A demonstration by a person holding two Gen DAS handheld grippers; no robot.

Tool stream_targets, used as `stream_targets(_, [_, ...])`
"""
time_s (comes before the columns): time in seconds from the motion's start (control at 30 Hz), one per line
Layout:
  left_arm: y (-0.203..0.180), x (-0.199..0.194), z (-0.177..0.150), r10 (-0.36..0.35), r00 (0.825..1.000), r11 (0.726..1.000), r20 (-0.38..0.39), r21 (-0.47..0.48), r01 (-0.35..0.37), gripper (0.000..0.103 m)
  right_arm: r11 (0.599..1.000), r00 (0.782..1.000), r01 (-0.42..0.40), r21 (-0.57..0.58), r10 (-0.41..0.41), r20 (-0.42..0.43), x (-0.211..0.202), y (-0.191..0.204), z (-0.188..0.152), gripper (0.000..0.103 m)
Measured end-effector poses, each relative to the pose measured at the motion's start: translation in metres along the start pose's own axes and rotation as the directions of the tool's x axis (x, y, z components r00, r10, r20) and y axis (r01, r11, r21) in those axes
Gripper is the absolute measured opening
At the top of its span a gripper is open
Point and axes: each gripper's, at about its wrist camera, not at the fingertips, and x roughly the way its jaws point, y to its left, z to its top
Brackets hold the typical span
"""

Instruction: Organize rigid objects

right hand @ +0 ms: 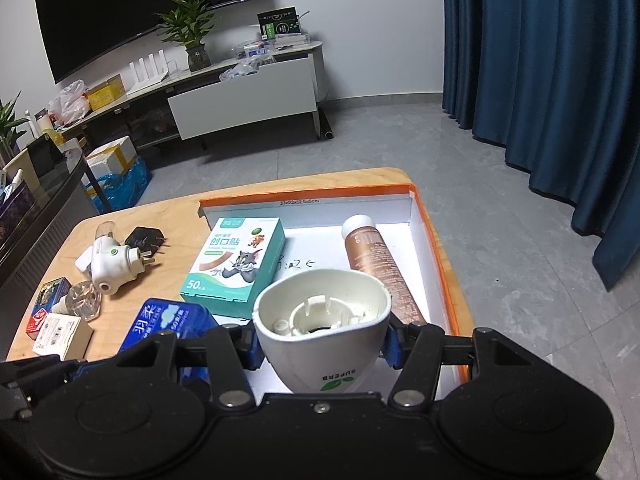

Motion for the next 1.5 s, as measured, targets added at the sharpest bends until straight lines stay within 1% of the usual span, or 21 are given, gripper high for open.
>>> stream_targets(0.37, [-0.001, 0.012, 0.003, -0.016, 1.000, 1.000, -0.020, 0.008, 0.016, 0.062, 1.000, 0.999, -0.018, 0.001, 0.018, -0.035, 0.026, 0.000, 0.012, 0.065])
stream_targets(0.6, [-0.001, 0.016, 0.006, -0.017, 1.000, 1.000, -0.022, 0.013, 0.017, 0.062, 1.000, 0.999, -0.009, -0.020, 0.008, -0.048, 0.046, 0.005, 0.023, 0.065])
stream_targets(0.73, [-0.002, 0.018, 0.006, -0.015, 1.000, 1.000, -0.027, 0.012, 0.016, 0.062, 1.000, 0.999, -0.016, -0.013, 0.015, -0.036, 0.059, 0.005, 0.032, 0.065])
stream_targets(0.83, [-0.004, 0.021, 0.008, -0.016, 0.999, 1.000, -0.032, 0.014, 0.016, 0.062, 0.999, 0.999, -0.049, 0.016, 0.049, 0.003, 0.063, 0.001, 0.040, 0.071])
stream_targets(0.87, [-0.004, 0.022, 0.008, -0.018, 0.999, 1.000, -0.034, 0.016, 0.018, 0.062, 0.999, 0.999, -0.050, 0.019, 0.050, 0.014, 0.061, 0.000, 0.042, 0.073])
stream_targets(0.93, [-0.006, 0.024, 0.009, -0.019, 0.999, 1.000, -0.035, 0.022, 0.020, 0.062, 0.998, 0.998, -0.055, 0.018, 0.054, 0.036, 0.054, -0.003, 0.044, 0.073])
stream_targets(1.03, [-0.010, 0.029, 0.010, -0.027, 0.999, 0.999, -0.043, 0.026, 0.028, 0.062, 1.000, 0.997, -0.026, 0.016, 0.025, 0.067, 0.039, -0.009, 0.043, 0.074])
stream_targets(1.1, [-0.014, 0.034, 0.011, -0.039, 0.998, 0.999, -0.048, 0.027, 0.041, 0.062, 1.000, 0.996, -0.017, 0.024, 0.015, 0.088, 0.026, -0.015, 0.040, 0.076])
stream_targets(1.23, [-0.026, 0.045, 0.014, -0.072, 0.995, 0.996, -0.064, 0.039, 0.075, 0.063, 0.999, 0.992, 0.012, 0.038, -0.017, 0.125, 0.002, -0.024, 0.034, 0.077])
stream_targets(1.27, [-0.028, 0.048, 0.014, -0.081, 0.994, 0.996, -0.075, 0.038, 0.084, 0.064, 0.999, 0.991, 0.020, 0.039, -0.025, 0.132, -0.003, -0.025, 0.033, 0.077])
stream_targets(1.3, [-0.030, 0.049, 0.014, -0.087, 0.993, 0.995, -0.084, 0.037, 0.091, 0.070, 0.999, 0.991, 0.026, 0.037, -0.031, 0.134, -0.008, -0.026, 0.032, 0.077])
stream_targets(1.37, [-0.031, 0.044, 0.012, -0.090, 0.993, 0.995, -0.071, 0.037, 0.092, 0.081, 0.999, 0.991, 0.027, 0.037, -0.032, 0.133, -0.015, -0.026, 0.030, 0.078])
stream_targets(1.5, [-0.023, 0.028, 0.011, -0.053, 0.998, 0.998, -0.041, 0.039, 0.055, 0.083, 1.000, 0.991, 0.018, 0.017, -0.020, 0.133, -0.025, -0.019, 0.024, 0.078])
